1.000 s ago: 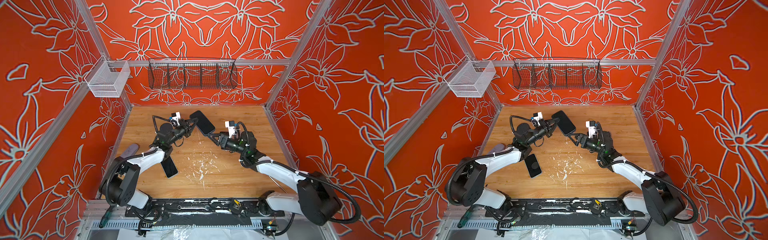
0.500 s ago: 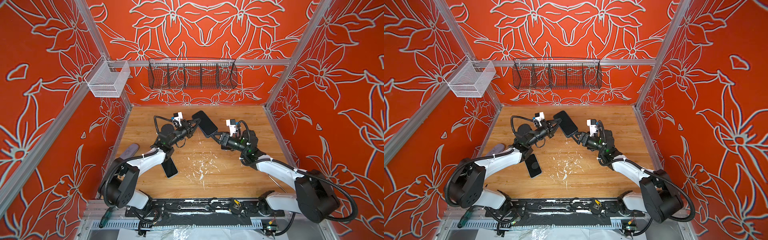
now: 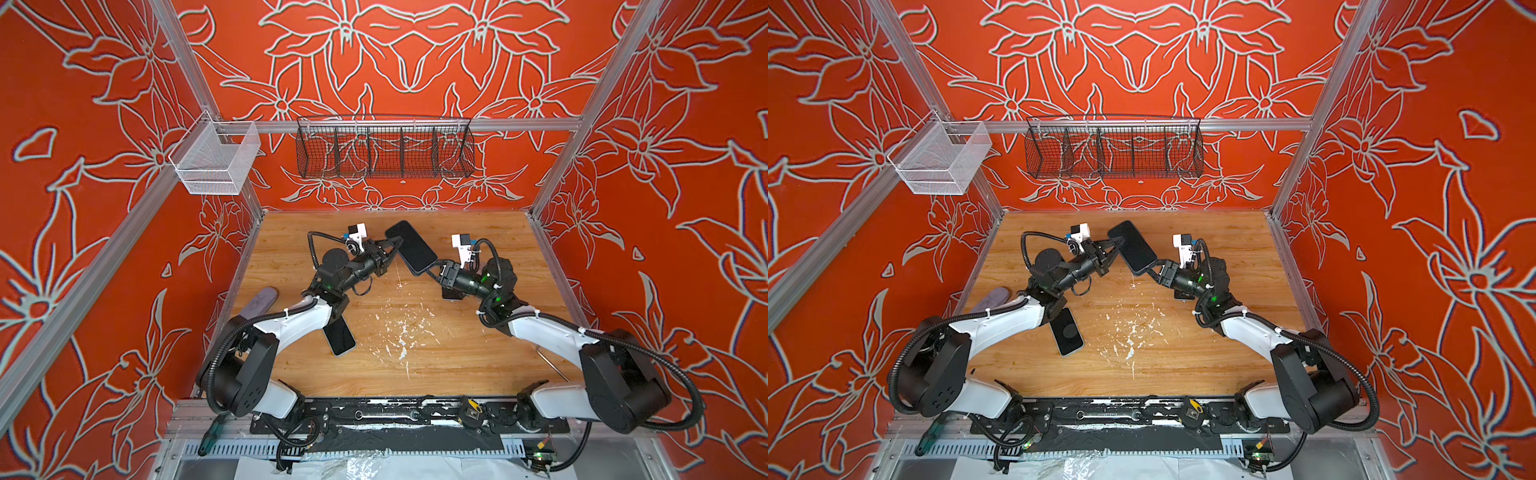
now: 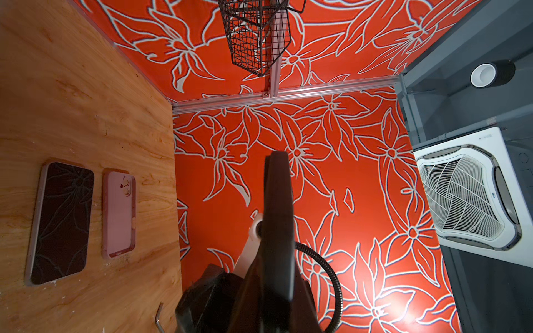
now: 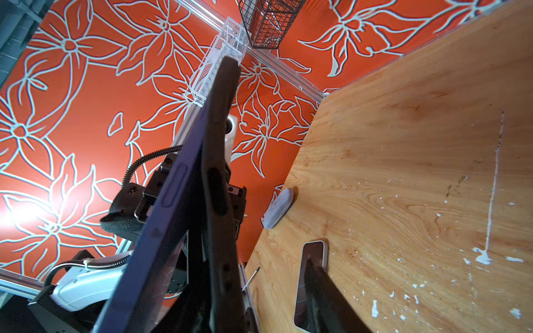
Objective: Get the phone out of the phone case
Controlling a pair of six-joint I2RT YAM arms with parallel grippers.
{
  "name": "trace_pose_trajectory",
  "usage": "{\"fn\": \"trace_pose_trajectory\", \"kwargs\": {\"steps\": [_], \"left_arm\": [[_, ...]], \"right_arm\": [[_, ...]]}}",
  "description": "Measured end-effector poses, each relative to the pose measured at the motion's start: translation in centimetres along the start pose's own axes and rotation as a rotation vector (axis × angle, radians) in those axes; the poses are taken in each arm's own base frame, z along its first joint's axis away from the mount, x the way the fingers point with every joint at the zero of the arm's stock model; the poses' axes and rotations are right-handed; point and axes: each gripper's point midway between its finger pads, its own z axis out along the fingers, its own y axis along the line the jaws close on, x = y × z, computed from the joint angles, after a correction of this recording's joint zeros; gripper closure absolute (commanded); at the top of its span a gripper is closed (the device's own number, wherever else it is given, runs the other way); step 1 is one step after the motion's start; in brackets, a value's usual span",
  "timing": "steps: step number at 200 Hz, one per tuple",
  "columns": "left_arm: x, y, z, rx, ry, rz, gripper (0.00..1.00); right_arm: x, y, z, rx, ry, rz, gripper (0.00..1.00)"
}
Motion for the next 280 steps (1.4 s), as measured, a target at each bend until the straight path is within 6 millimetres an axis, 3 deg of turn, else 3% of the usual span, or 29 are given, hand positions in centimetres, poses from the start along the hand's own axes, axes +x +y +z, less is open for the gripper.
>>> {"fn": "trace_pose_trajectory", "kwargs": {"steps": [66, 195, 280], "left_arm": [[0.3, 0.2, 0.4, -0.002, 0.017, 0.007, 1.0], [0.5, 1.0, 0.6, -0.016, 0.027, 0.025, 1.0], [0.5, 1.0, 0.5, -0.018, 0.026, 0.042, 0.97]], "right_arm": [[-0.4, 0.7, -0.2, -0.017, -0.013, -0.005, 0.69], [-0.4, 0.8, -0.4, -0.023, -0.003, -0.01, 0.82], [-0.4, 0.8, -0.4, -0.023, -0.003, -0.01, 0.86]]}}
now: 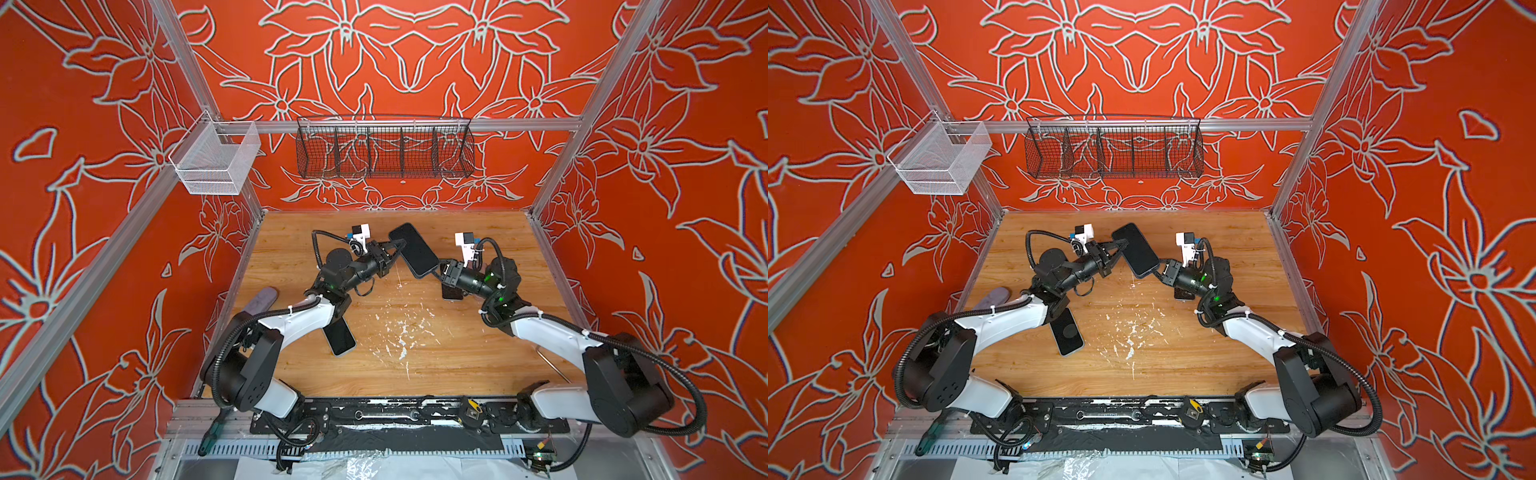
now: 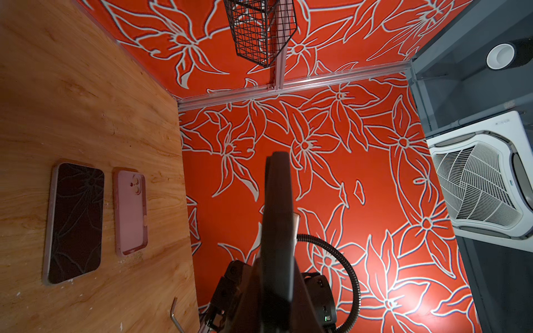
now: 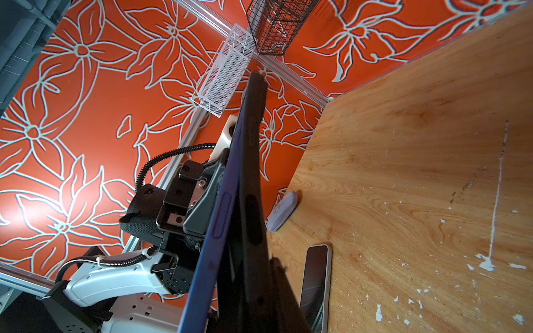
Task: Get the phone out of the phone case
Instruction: 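Bring the right gripper fingers against the phone's lower edge while the left gripper holds it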
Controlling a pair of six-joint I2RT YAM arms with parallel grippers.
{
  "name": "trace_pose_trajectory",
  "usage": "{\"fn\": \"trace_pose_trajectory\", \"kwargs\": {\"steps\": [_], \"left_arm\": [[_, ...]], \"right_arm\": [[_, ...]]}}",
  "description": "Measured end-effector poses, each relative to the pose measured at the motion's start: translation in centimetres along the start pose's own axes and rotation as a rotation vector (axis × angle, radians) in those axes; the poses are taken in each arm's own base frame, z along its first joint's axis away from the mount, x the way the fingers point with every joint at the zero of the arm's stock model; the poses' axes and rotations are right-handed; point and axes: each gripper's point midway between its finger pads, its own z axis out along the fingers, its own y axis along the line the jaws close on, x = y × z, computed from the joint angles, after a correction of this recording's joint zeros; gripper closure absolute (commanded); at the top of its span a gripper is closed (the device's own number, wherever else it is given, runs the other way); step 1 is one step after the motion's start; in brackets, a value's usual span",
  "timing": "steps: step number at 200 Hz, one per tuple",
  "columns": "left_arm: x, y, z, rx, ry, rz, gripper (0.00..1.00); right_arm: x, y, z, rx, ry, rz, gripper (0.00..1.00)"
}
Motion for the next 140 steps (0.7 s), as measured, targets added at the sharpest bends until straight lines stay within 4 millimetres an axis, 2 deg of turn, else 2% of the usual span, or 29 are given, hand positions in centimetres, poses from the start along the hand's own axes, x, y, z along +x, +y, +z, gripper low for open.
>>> {"fn": "trace_pose_trajectory", "kwargs": {"steps": [30, 85, 140], "left_arm": [[0.0, 0.0, 0.0, -0.001, -0.001, 0.006, 0.91], [0.3, 1.1, -0.1, -0.037, 0.004, 0.014, 0.71], [0.8, 1.5, -0.1, -0.048, 0.023, 0.01, 0.67]], "right_arm": [[0.0, 0.0, 0.0, 0.0, -0.001, 0.0, 0.87], [-0.3, 0.2, 0.0, -0.005, -0.013, 0.0, 0.9], [-1.1, 1.0, -0.4, -0.008, -0.057, 0.046, 0.92]]}}
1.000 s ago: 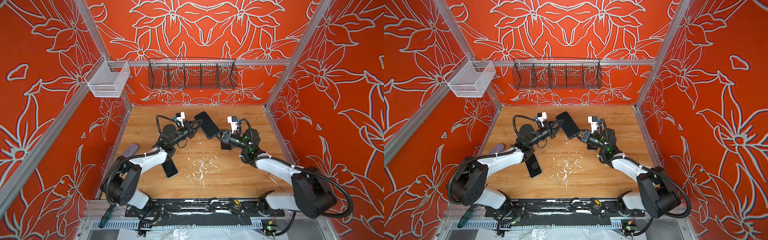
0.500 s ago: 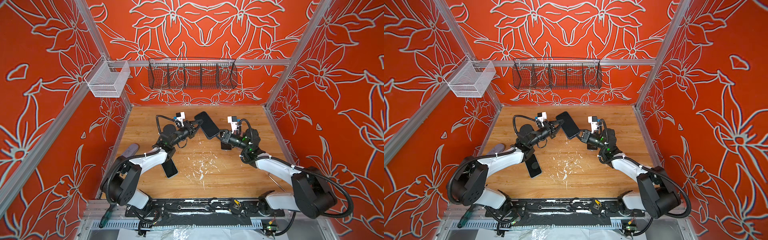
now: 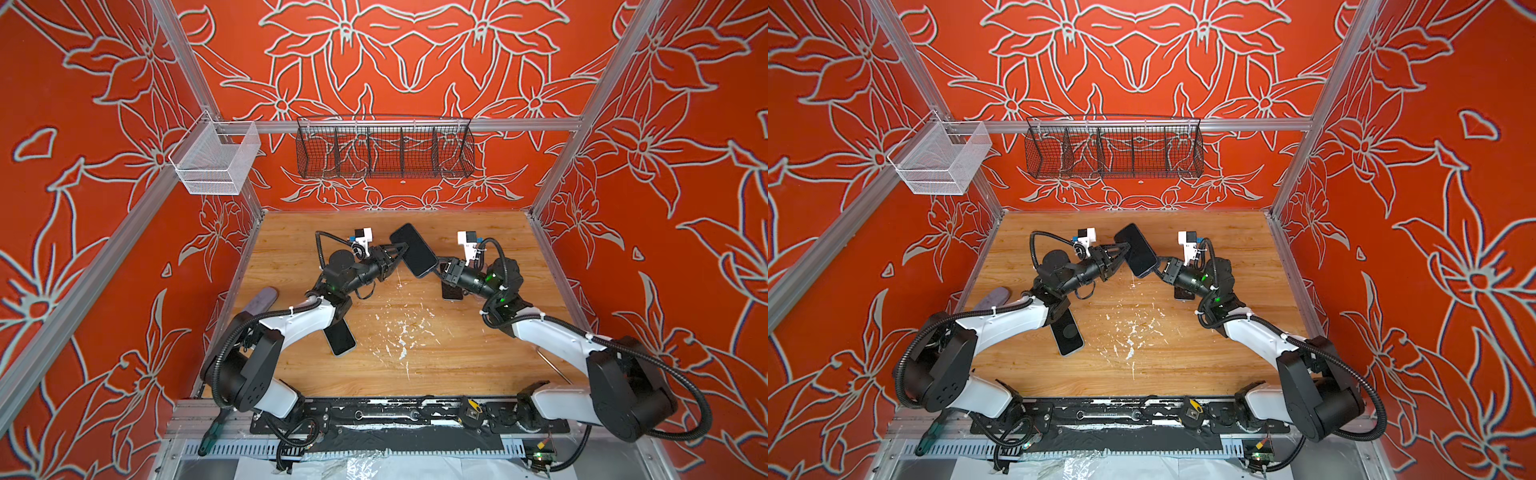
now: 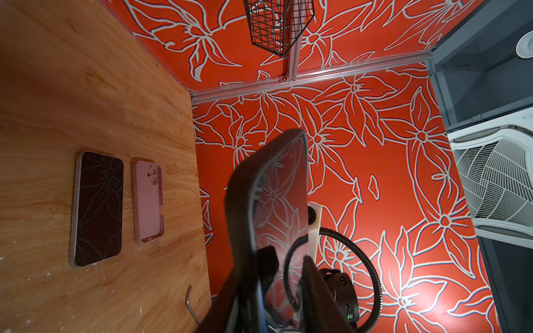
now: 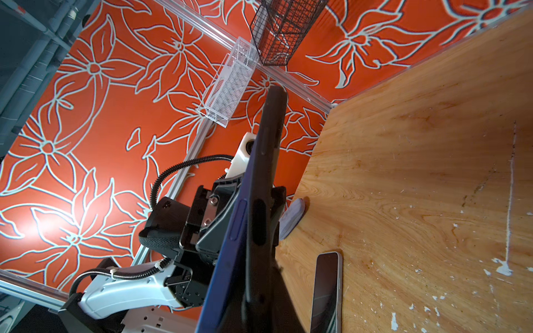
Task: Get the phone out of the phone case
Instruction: 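Bring the right gripper fingers against the phone's lower edge while the left gripper holds it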
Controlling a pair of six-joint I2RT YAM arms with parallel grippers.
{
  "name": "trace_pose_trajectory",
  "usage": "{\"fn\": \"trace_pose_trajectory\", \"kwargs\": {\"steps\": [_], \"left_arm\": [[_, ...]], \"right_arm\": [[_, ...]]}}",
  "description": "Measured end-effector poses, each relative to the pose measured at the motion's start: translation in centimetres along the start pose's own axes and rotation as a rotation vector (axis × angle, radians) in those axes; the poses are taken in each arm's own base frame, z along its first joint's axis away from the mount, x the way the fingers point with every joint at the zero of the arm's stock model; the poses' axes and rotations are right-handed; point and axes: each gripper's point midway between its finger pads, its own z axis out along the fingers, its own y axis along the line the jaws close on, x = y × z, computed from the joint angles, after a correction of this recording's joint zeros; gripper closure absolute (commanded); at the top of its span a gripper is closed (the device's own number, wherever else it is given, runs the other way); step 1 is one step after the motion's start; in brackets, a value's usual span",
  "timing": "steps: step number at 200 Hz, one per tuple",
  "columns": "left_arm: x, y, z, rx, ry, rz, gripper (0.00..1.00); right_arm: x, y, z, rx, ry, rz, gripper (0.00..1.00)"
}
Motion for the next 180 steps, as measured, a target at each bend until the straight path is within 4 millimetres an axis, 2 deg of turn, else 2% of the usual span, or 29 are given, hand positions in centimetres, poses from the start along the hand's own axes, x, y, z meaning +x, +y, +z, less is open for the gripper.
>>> {"fn": "trace_pose_trajectory", "kwargs": {"steps": [53, 79, 137, 158, 180], "left_arm": [[0.2, 0.0, 0.0, 0.001, 0.006, -0.001, 0.57], [0.2, -0.1, 0.0, 0.002, 0.007, -0.004, 0.47], [0.3, 0.0, 0.0, -0.002, 0.008, -0.007, 0.09], [0.4, -0.4, -0.6, -0.01, 0.003, -0.012, 0.0], [0.7, -1.2, -1.9, -0.026, -0.025, -0.011, 0.03]], "right_arm": [[-1.0, 1.1, -0.7, -0.003, -0.064, 0.012, 0.93], [-1.3, 1.2, -0.9, -0.002, -0.079, 0.013, 0.93], [-1.3, 0.2, -1.1, 0.029, -0.099, 0.027, 0.93], [-1.6, 0.1, -1.2, 0.034, -0.11, 0.026, 0.93], [-1.8, -0.1, -1.3, 0.044, -0.126, 0.027, 0.93]]}}
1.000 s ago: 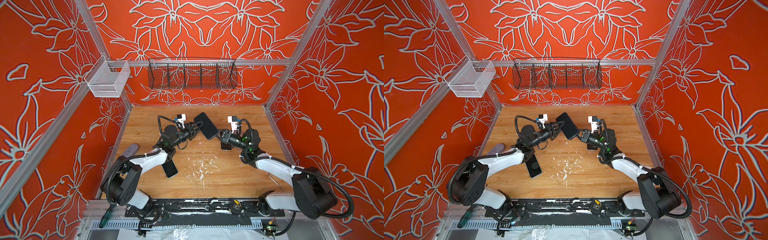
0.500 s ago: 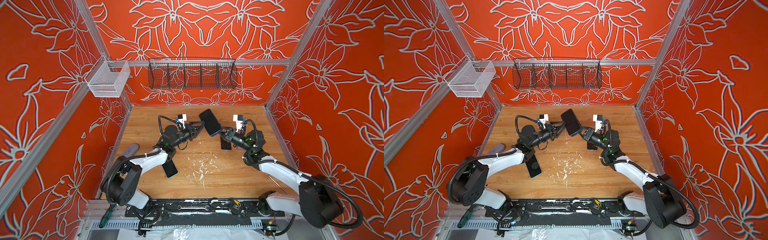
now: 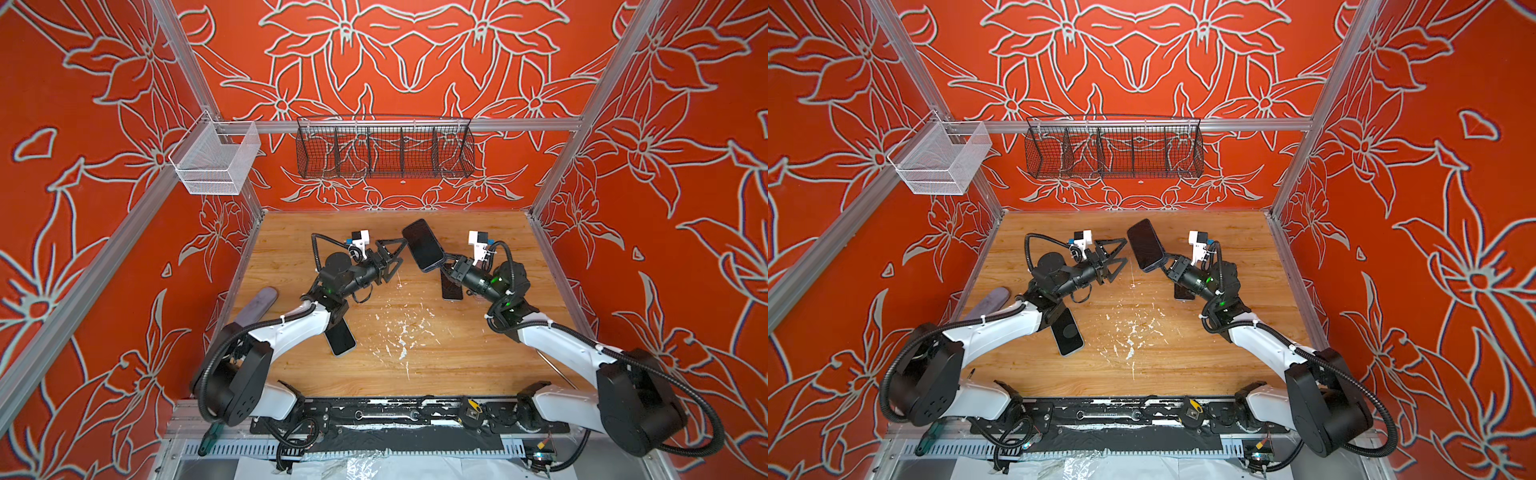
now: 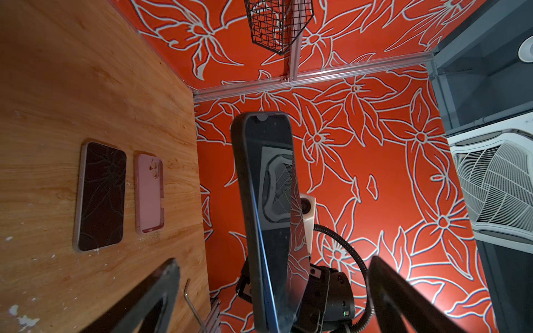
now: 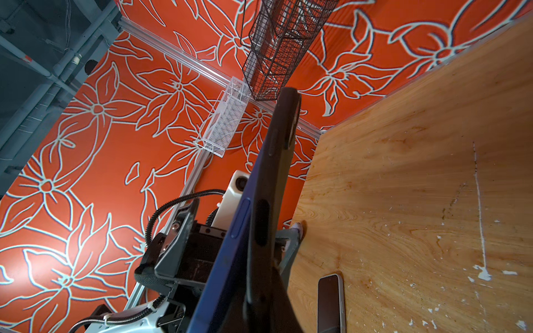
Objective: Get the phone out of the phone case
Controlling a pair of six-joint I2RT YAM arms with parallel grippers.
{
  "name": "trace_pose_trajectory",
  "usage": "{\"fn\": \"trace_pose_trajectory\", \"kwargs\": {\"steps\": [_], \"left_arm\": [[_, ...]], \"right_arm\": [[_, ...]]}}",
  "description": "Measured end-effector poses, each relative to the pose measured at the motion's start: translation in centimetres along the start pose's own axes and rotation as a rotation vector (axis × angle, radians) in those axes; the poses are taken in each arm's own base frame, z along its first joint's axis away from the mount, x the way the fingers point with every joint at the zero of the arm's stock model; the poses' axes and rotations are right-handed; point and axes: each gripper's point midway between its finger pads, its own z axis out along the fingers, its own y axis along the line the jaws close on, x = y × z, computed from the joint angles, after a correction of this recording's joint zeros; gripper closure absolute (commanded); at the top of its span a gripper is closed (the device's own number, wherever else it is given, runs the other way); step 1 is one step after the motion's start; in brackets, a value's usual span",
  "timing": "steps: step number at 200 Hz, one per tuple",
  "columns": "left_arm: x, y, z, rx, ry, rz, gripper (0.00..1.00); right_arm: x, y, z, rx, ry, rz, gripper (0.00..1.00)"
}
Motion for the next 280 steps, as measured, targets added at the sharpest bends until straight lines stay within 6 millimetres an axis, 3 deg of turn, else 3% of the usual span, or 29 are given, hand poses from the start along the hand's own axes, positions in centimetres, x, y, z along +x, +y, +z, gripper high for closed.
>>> {"fn": "trace_pose_trajectory", "kwargs": {"steps": [59, 87, 116, 162, 211, 233, 280], "left_arm": [[1.2, -3.9, -4.7, -0.073, -0.101, 0.023, 0.03], [1.5, -3.3, -6.2, -0.146, -0.139, -0.017, 0.03], [2.5, -2.5, -6.4, -0.188, -0.14, -0.095, 0.03], [3.3, -1.9, -5.4, -0.195, -0.149, -0.171, 0.03], [3.0, 0.5, -1.9, -0.204, -0.152, -0.248, 0.03], [3.0, -0.2, -0.1, -0.174, -0.136, -0.268, 0.03], [3.5, -3.5, 2.2, -0.083, -0.098, -0.259, 0.03]], "right_arm": [[-0.5, -0.9, 0.3, 0.019, -0.034, -0.002, 0.95], [-0.7, -2.0, 0.7, 0.037, -0.048, 0.004, 0.95], [-1.1, -2.6, 1.1, 0.037, -0.072, 0.0, 0.95], [-1.8, -2.6, 1.2, 0.024, -0.109, -0.01, 0.95], [-1.8, -2.7, 1.0, 0.025, -0.14, -0.013, 0.95], [-1.7, -2.8, 1.0, 0.027, -0.146, -0.012, 0.95], [-1.5, -2.7, 1.0, 0.022, -0.157, -0.014, 0.95]]}}
